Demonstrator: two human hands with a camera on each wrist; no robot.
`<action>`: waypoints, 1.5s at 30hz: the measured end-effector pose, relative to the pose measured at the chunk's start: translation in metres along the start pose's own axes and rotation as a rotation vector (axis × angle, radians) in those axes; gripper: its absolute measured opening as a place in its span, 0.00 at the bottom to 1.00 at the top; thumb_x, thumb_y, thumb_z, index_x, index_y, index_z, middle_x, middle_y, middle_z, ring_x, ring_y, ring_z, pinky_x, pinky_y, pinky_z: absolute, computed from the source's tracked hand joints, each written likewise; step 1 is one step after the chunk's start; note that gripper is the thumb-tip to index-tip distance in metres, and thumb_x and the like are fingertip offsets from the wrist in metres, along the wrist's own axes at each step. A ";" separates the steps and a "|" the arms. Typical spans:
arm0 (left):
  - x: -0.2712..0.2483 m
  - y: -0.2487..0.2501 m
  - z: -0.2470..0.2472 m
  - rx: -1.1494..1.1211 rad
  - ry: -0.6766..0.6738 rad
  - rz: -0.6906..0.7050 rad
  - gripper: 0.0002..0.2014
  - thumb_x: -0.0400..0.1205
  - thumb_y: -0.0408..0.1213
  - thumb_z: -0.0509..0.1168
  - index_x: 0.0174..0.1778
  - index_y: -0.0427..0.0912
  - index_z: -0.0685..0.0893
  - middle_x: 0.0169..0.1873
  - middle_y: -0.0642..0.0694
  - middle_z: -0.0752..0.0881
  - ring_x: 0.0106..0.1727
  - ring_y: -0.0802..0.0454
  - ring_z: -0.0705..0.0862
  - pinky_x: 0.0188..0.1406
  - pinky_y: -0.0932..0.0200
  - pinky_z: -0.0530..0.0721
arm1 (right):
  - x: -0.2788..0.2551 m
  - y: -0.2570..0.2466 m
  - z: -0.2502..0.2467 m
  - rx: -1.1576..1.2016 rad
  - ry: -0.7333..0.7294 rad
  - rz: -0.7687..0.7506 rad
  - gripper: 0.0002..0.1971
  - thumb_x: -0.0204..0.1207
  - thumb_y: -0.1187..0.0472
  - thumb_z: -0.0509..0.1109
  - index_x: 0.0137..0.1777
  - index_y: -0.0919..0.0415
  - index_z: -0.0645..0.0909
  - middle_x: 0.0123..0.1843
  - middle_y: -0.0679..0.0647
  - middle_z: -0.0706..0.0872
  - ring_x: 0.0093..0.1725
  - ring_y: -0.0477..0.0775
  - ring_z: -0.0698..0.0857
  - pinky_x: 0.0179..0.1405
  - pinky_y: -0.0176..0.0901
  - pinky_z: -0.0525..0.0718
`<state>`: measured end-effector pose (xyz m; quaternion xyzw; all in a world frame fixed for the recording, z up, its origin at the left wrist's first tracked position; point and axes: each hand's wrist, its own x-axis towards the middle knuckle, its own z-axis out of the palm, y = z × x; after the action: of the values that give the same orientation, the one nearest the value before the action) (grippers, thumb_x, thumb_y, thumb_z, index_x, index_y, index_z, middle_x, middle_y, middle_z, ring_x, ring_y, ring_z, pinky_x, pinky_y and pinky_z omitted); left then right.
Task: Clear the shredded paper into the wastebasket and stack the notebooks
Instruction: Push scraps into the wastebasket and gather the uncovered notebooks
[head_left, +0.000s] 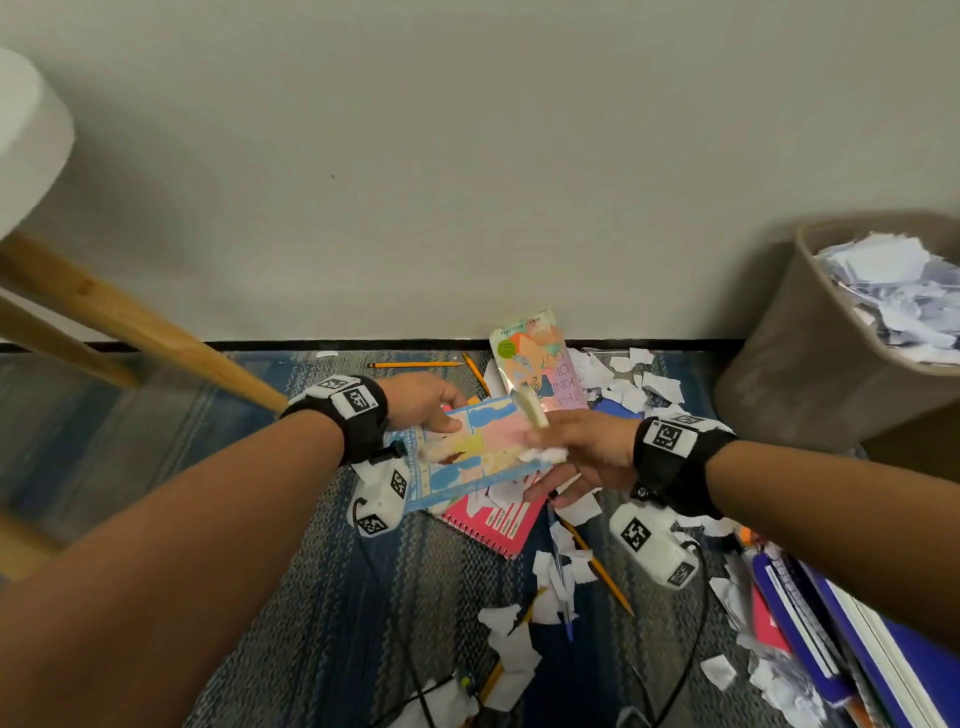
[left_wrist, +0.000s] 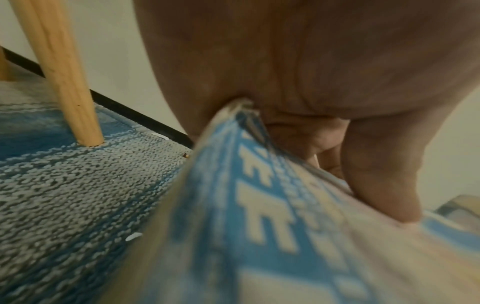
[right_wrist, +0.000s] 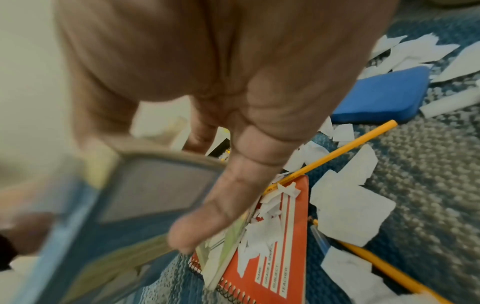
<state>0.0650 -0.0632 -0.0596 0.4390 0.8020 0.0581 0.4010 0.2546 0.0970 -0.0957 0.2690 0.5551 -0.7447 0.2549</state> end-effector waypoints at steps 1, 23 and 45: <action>0.000 0.001 0.002 0.008 -0.001 -0.017 0.11 0.83 0.37 0.66 0.61 0.41 0.84 0.52 0.47 0.83 0.52 0.53 0.77 0.50 0.61 0.71 | -0.001 0.000 0.001 -0.008 0.013 0.004 0.19 0.78 0.58 0.72 0.68 0.62 0.79 0.61 0.61 0.88 0.52 0.65 0.90 0.44 0.53 0.91; 0.005 0.042 0.054 0.765 0.293 0.322 0.38 0.84 0.32 0.52 0.83 0.45 0.34 0.84 0.44 0.45 0.84 0.46 0.48 0.80 0.44 0.53 | 0.007 -0.031 -0.023 0.196 0.641 -0.399 0.27 0.71 0.82 0.68 0.68 0.62 0.76 0.57 0.67 0.85 0.48 0.67 0.88 0.49 0.60 0.89; 0.006 -0.010 -0.014 -0.225 0.499 -0.087 0.10 0.76 0.38 0.72 0.47 0.54 0.78 0.40 0.47 0.85 0.40 0.47 0.84 0.37 0.59 0.78 | 0.008 -0.033 0.002 -0.816 0.369 -0.064 0.13 0.77 0.58 0.74 0.57 0.63 0.82 0.50 0.58 0.90 0.42 0.56 0.90 0.49 0.54 0.90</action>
<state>0.0468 -0.0608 -0.0578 0.3287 0.8826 0.2361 0.2394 0.2260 0.1027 -0.0780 0.2573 0.8477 -0.4117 0.2136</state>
